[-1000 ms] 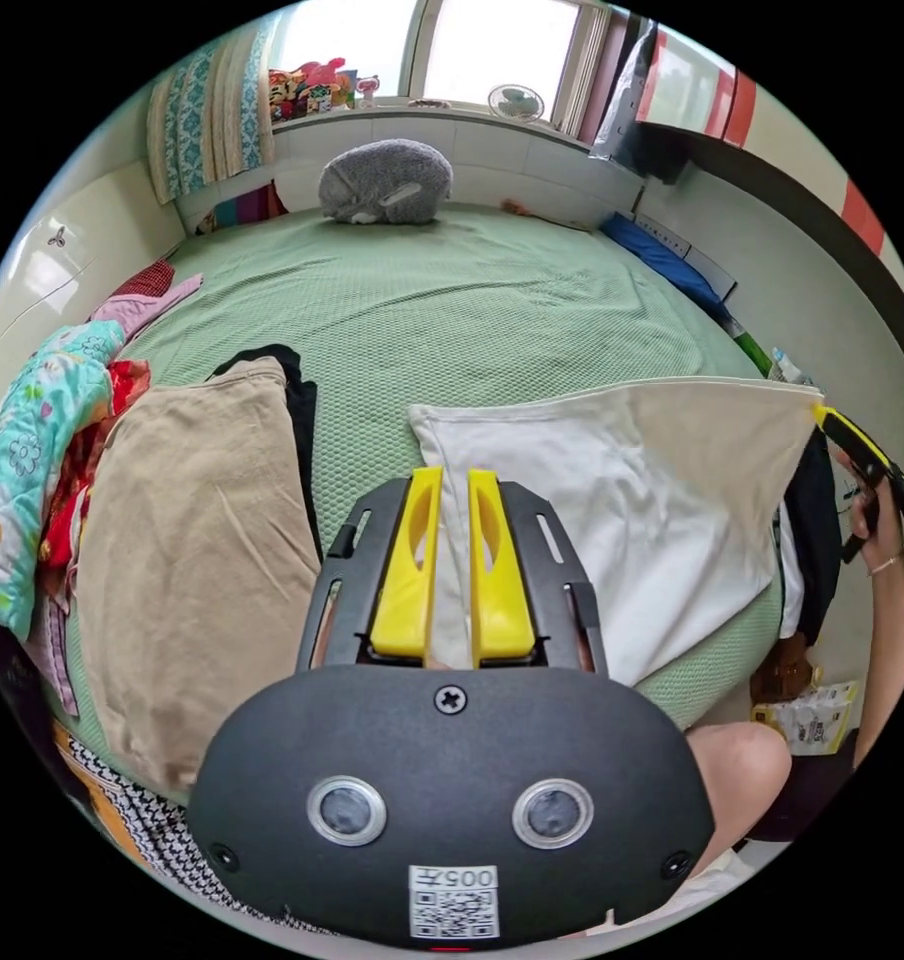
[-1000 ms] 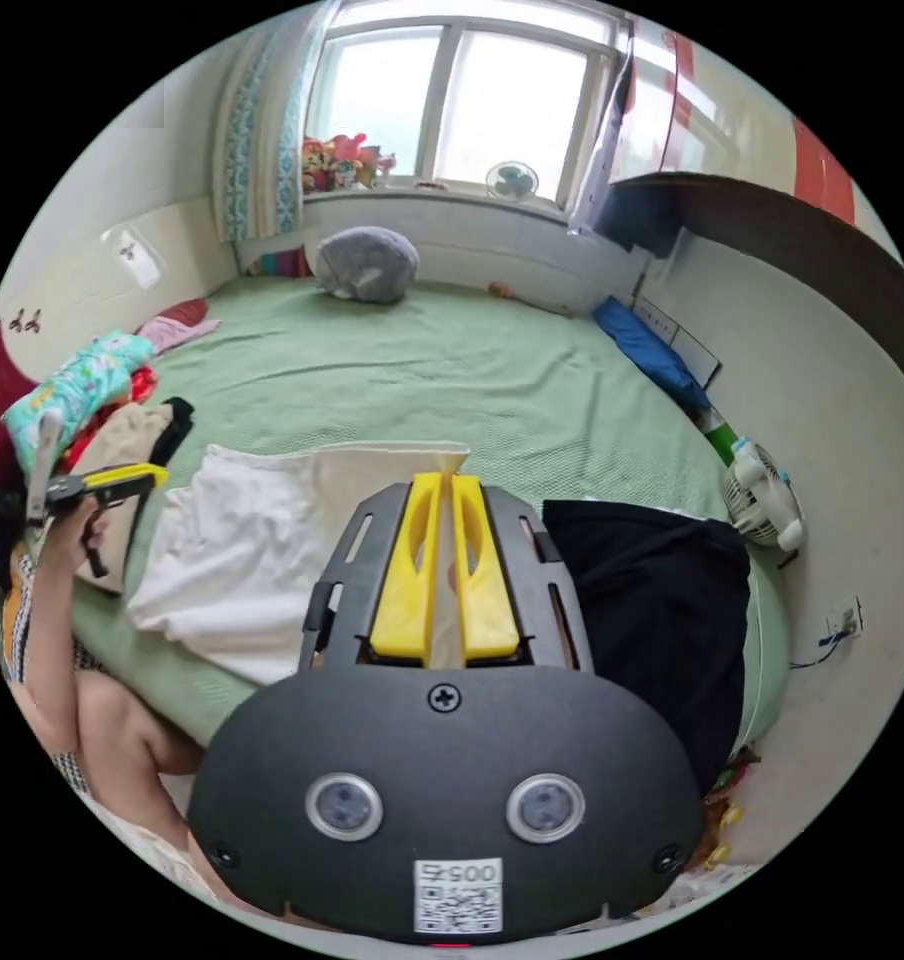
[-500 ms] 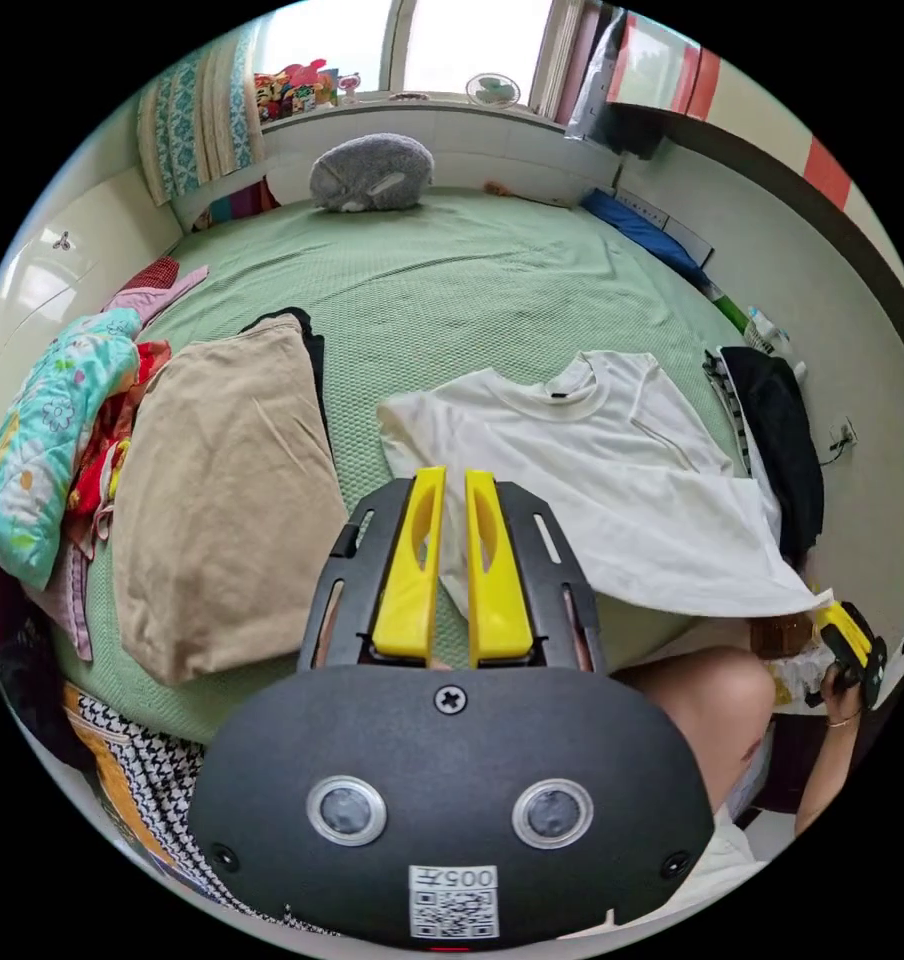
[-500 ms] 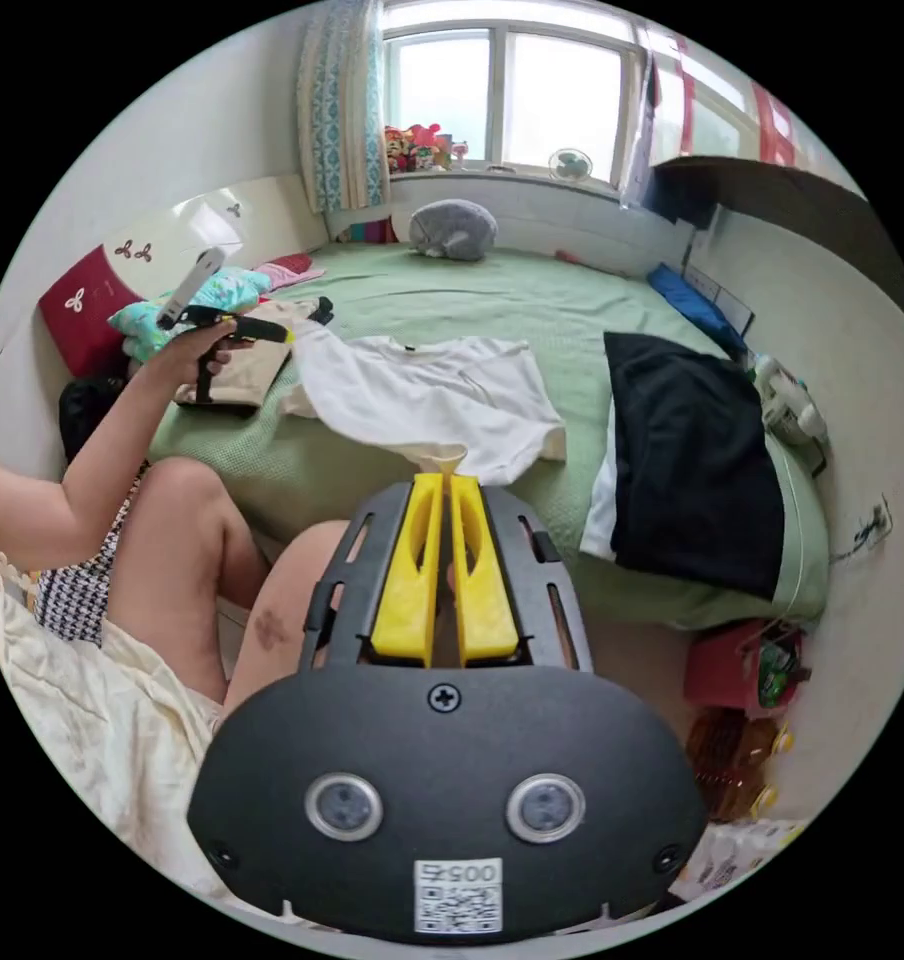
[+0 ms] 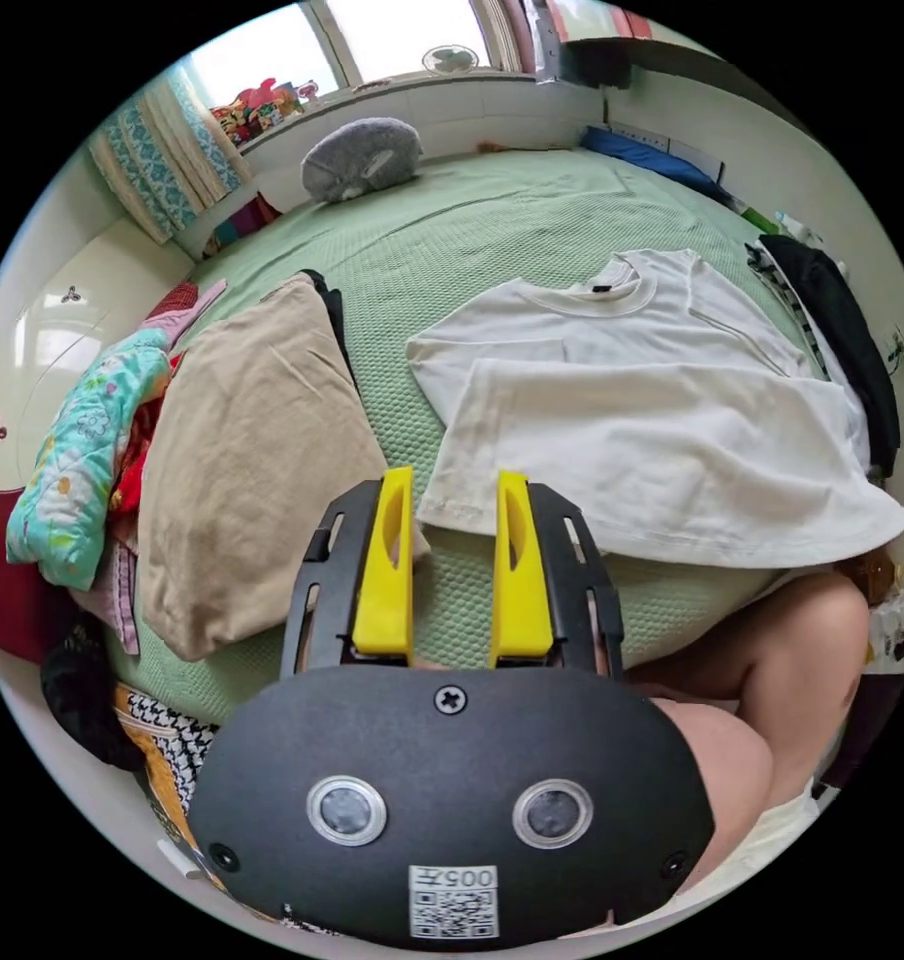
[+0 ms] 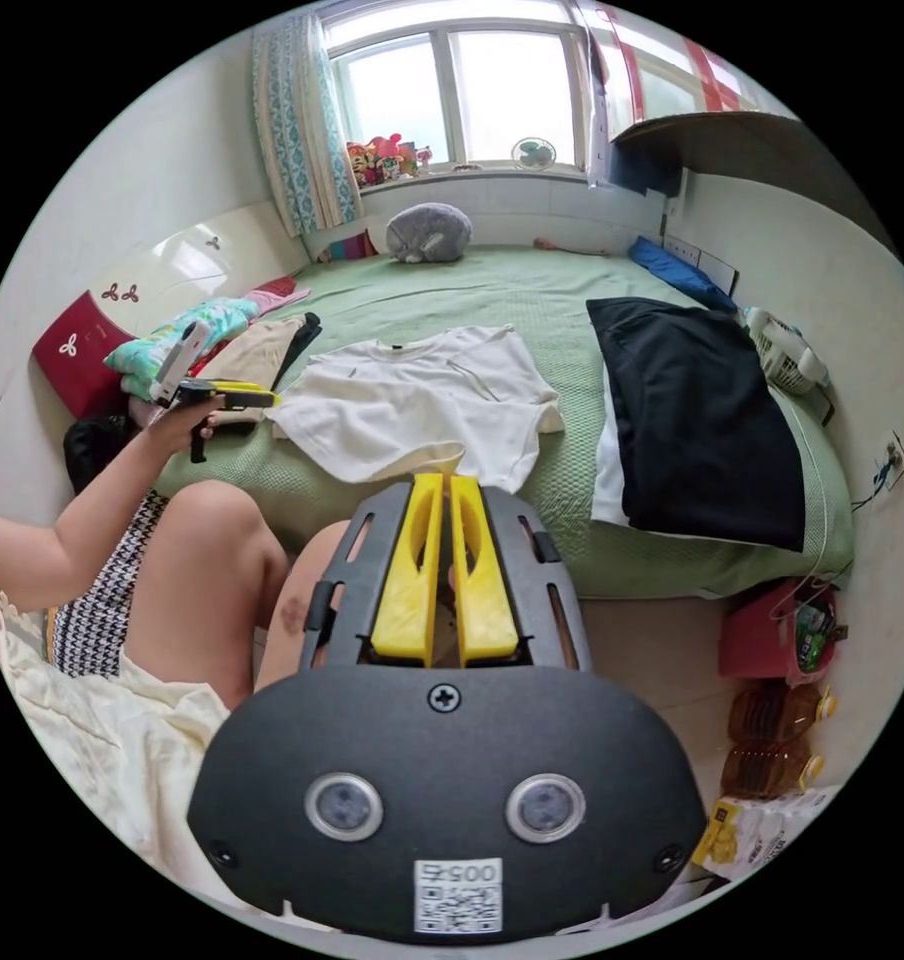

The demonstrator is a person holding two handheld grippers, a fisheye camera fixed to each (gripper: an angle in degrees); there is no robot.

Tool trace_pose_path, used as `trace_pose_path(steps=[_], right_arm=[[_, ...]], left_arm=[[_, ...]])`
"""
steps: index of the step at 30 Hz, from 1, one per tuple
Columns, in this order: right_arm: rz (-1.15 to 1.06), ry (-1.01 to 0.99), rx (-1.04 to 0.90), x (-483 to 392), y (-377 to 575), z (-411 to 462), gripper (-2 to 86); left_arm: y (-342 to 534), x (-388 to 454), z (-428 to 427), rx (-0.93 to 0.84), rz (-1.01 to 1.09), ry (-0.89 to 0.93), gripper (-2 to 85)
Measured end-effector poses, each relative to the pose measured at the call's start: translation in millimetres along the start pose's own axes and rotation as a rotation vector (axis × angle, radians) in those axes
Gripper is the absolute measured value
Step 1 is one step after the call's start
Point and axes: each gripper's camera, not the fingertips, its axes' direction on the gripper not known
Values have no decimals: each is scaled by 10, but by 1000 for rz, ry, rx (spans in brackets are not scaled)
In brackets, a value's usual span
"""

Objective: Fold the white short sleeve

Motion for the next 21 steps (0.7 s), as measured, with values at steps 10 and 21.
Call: trace_pose_path(steps=[10, 21], right_arm=[[46, -20, -3, 55, 106, -30, -16], [27, 11, 126, -25, 117, -852, -16]], left_arm=[[75, -241, 37, -47, -130, 224, 27], [631, -230, -1514, 58, 20, 269, 9]])
